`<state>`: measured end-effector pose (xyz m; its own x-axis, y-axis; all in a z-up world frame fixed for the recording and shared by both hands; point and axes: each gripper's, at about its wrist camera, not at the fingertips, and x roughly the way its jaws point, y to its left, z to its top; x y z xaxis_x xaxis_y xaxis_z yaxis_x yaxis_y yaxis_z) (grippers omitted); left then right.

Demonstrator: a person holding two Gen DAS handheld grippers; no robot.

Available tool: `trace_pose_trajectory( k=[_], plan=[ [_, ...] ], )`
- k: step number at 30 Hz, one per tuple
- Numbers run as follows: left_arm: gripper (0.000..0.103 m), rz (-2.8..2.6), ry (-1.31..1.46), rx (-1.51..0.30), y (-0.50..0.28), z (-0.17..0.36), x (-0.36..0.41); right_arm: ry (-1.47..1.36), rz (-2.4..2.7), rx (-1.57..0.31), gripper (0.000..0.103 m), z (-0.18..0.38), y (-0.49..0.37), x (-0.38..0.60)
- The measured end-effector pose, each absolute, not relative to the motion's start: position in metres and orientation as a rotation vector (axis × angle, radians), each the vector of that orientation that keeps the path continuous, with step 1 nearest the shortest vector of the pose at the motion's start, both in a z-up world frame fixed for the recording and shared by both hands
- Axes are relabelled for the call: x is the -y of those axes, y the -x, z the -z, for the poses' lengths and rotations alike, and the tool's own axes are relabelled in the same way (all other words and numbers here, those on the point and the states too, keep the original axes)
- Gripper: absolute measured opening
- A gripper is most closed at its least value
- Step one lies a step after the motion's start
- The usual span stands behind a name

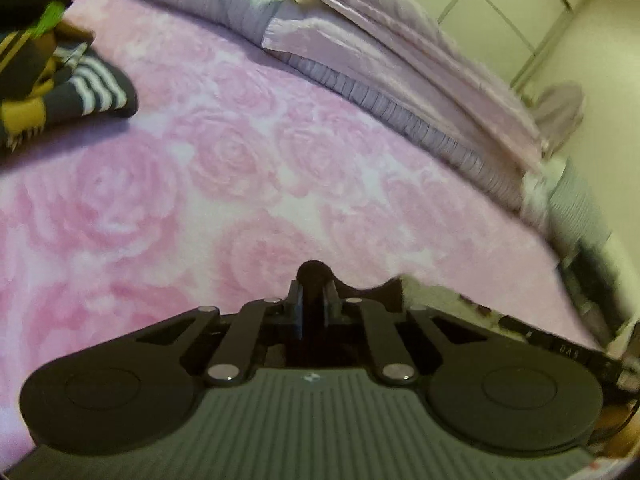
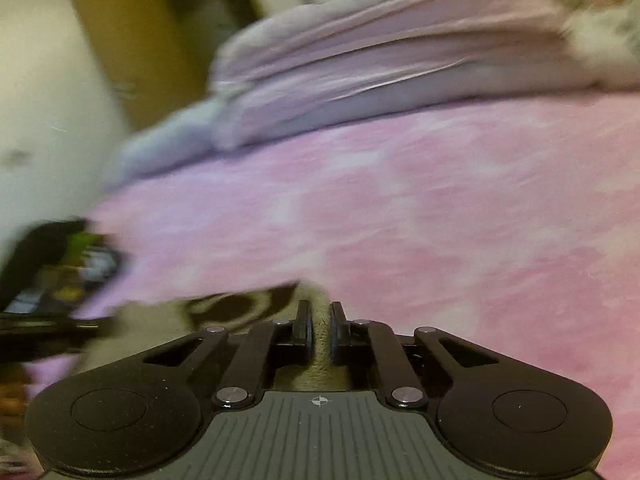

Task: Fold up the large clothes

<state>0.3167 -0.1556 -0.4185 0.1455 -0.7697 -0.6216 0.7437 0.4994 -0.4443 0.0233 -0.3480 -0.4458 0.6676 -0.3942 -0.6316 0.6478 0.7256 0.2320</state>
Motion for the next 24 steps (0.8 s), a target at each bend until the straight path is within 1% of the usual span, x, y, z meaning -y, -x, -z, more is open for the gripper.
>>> trace_pose_trajectory(
  k=[1,3,4,5,6,7,8,10,13,15,17,19,22,24],
  plan=[
    [0.010,1.085,-0.009,-0.890,-0.312,0.419,0.160,-0.467,0.600,-0.632,0.004,0.453,-0.030,0.346],
    [0.014,1.074,-0.108,-0.827,-0.302,0.415,0.166,-0.420,0.628,-0.629,0.006,0.451,-0.033,0.338],
    [0.021,1.059,-0.137,-0.816,-0.300,0.411,0.165,-0.419,0.630,-0.618,0.011,0.447,-0.032,0.335],
    [0.031,1.041,-0.150,-0.808,-0.299,0.406,0.163,-0.429,0.645,-0.620,0.025,0.442,-0.030,0.334],
    [0.033,1.021,-0.144,-0.792,-0.299,0.398,0.156,-0.434,0.678,-0.620,0.032,0.435,-0.024,0.333],
    [0.031,1.003,-0.129,-0.777,-0.299,0.391,0.148,-0.434,0.707,-0.602,0.040,0.428,-0.015,0.331],
    [0.029,0.985,-0.122,-0.770,-0.298,0.384,0.141,-0.441,0.721,-0.569,0.041,0.420,-0.004,0.327],
    [0.029,0.985,-0.112,-0.759,-0.291,0.370,0.123,-0.471,0.708,-0.530,0.041,0.404,0.016,0.312],
    [0.028,1.062,-0.103,-0.741,-0.266,0.348,0.100,-0.482,0.676,-0.533,0.041,0.387,0.035,0.280],
    [0.027,1.154,-0.154,-0.703,-0.238,0.341,0.095,-0.480,0.634,-0.533,0.041,0.382,0.043,0.255],
    [0.015,1.223,-0.228,-0.671,-0.212,0.346,0.099,-0.464,0.595,-0.540,0.041,0.386,0.042,0.232],
    [0.012,1.225,-0.298,-0.688,-0.199,0.362,0.113,-0.430,0.612,-0.600,0.041,0.400,0.031,0.222],
    [0.019,1.168,-0.330,-0.723,-0.201,0.392,0.131,-0.374,0.643,-0.724,0.040,0.433,0.012,0.226],
    [0.019,1.145,-0.310,-0.749,-0.205,0.390,0.136,-0.330,0.644,-0.725,0.041,0.432,0.007,0.227]
  ],
)
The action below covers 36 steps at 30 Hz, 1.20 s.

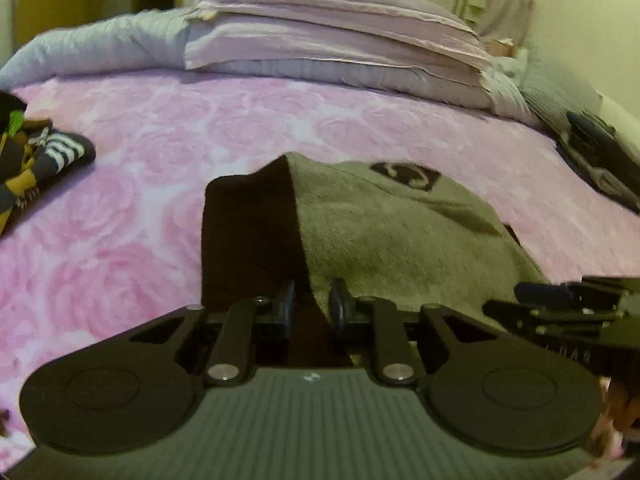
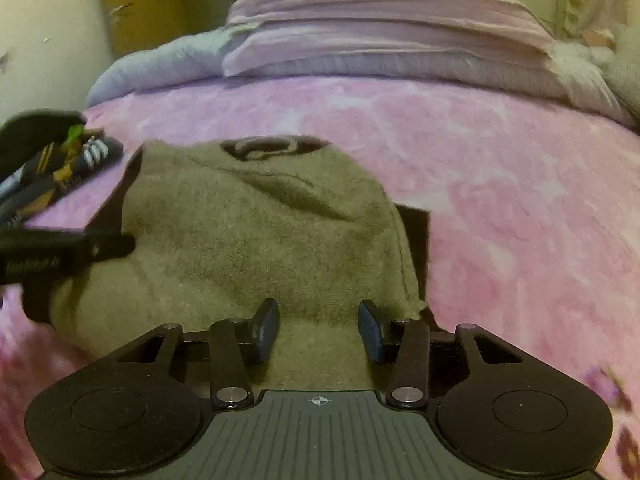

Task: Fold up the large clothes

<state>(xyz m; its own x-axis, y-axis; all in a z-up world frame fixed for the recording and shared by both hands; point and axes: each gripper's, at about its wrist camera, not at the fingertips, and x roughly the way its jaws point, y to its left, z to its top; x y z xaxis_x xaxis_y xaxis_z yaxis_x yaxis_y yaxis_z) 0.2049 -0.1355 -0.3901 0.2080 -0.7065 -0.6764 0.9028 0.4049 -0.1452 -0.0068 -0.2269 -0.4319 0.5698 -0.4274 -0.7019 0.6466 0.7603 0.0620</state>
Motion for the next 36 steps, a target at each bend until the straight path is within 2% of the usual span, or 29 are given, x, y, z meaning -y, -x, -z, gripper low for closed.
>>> trace_pose_trajectory(
  k=[4,6,8,10,14,22,36],
  plan=[
    [0.019,1.109,-0.376,-0.728,-0.190,0.371,0.131,-0.397,0.661,-0.734,0.042,0.408,0.015,0.225],
    [0.021,1.094,-0.378,-0.725,-0.181,0.360,0.117,-0.426,0.656,-0.703,0.049,0.399,0.031,0.215],
    [0.027,1.085,-0.380,-0.731,-0.168,0.351,0.104,-0.444,0.649,-0.684,0.067,0.390,0.045,0.205],
    [0.031,1.080,-0.396,-0.745,-0.152,0.342,0.089,-0.442,0.650,-0.678,0.069,0.382,0.057,0.192],
    [0.043,1.056,-0.437,-0.746,-0.121,0.333,0.065,-0.465,0.643,-0.687,0.070,0.369,0.081,0.166],
    [0.050,1.063,-0.453,-0.718,-0.081,0.313,0.017,-0.474,0.634,-0.667,0.070,0.349,0.125,0.121],
    [0.052,1.085,-0.434,-0.687,-0.075,0.302,-0.003,-0.472,0.646,-0.652,0.070,0.341,0.135,0.105]
  ],
)
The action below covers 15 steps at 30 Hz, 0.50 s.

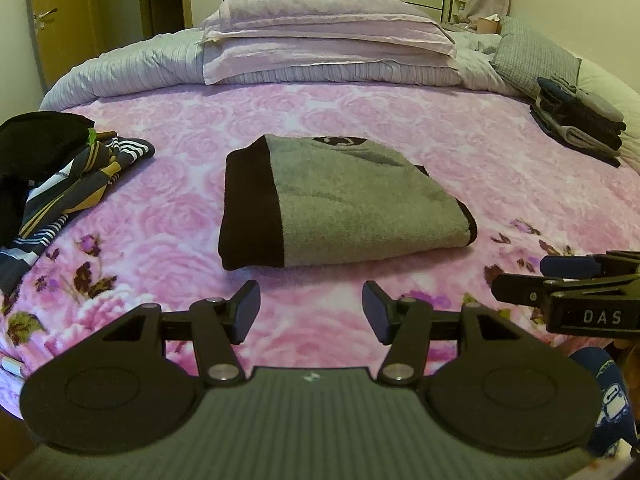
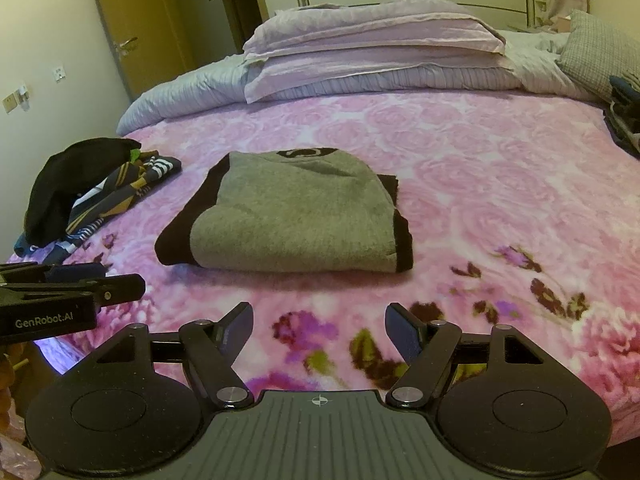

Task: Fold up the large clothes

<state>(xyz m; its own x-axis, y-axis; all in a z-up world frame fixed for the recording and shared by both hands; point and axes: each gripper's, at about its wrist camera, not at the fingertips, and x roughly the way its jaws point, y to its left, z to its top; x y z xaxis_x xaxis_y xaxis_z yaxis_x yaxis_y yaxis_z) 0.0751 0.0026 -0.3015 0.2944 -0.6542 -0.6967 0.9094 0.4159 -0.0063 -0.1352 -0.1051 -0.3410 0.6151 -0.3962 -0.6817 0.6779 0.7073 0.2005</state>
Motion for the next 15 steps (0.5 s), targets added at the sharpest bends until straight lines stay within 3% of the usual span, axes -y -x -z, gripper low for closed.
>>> trace_pose_trajectory(
  k=[11,15],
  plan=[
    [0.055,1.068,-0.416,-0.720,-0.091,0.317,0.005,-0.513,0.641,-0.686,0.070,0.361,0.130,0.119],
    [0.064,1.047,-0.249,-0.758,-0.143,0.319,0.003,-0.551,0.685,-0.592,0.070,0.371,0.140,0.141]
  ],
)
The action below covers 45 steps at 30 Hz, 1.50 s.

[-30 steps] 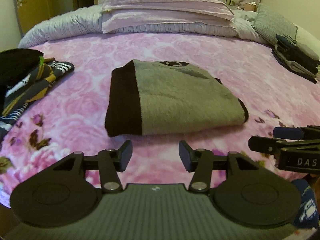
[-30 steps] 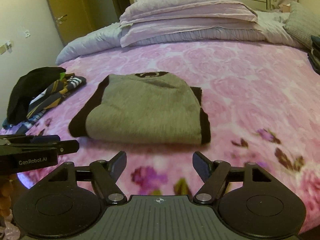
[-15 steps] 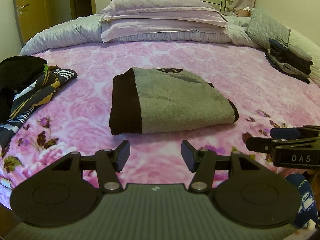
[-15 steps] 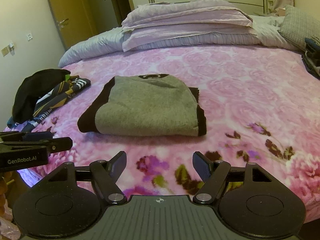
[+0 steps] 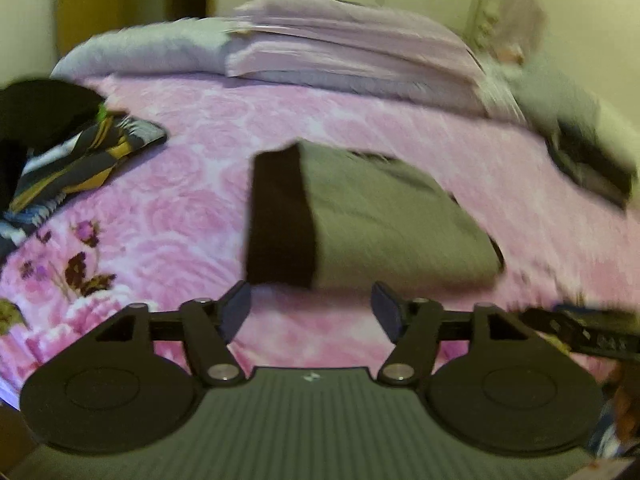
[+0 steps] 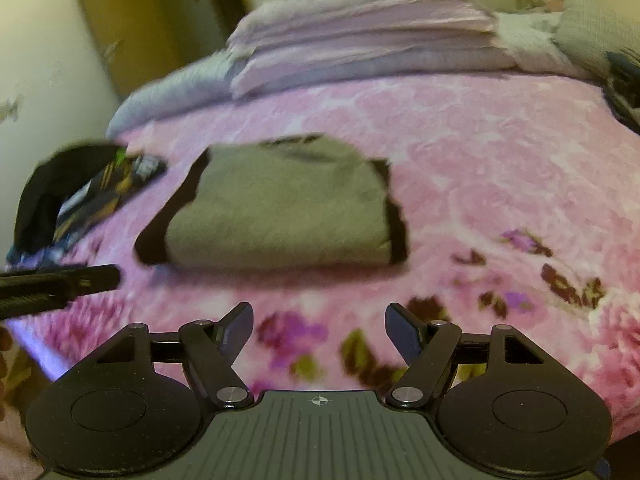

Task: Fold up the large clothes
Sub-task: 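Grasp the folded sweater from both sides with both grippers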

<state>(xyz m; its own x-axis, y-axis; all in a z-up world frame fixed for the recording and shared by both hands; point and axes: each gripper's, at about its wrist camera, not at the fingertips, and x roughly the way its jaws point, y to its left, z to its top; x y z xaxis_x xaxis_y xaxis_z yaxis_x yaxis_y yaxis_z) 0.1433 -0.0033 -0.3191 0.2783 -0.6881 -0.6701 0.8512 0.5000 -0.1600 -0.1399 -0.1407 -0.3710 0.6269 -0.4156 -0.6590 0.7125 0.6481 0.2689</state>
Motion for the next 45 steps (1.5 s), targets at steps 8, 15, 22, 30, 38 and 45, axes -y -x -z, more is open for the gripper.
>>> trace_pose_trajectory(
  k=[8,15,22,30,38,45],
  plan=[
    [0.071,1.094,0.087,-1.116,-0.267,0.373,0.045,-0.848,0.699,-0.433,0.070,0.405,0.152,0.236],
    [0.071,1.150,0.163,-1.262,-0.301,0.411,0.084,-1.045,0.605,-0.422,0.073,0.435,0.137,0.295],
    [0.071,1.203,0.194,-1.312,-0.317,0.428,0.101,-1.078,0.441,-0.480,0.073,0.450,0.105,0.324],
    [0.071,1.284,0.221,-1.354,-0.324,0.442,0.127,-1.117,0.297,-0.483,0.072,0.463,0.089,0.347],
    [0.044,1.331,0.173,-1.324,-0.315,0.443,0.139,-1.120,0.282,-0.479,0.031,0.473,0.059,0.348],
    [0.031,1.325,0.114,-1.212,-0.284,0.418,0.139,-1.162,0.311,-0.389,0.017,0.470,0.079,0.337]
  ],
)
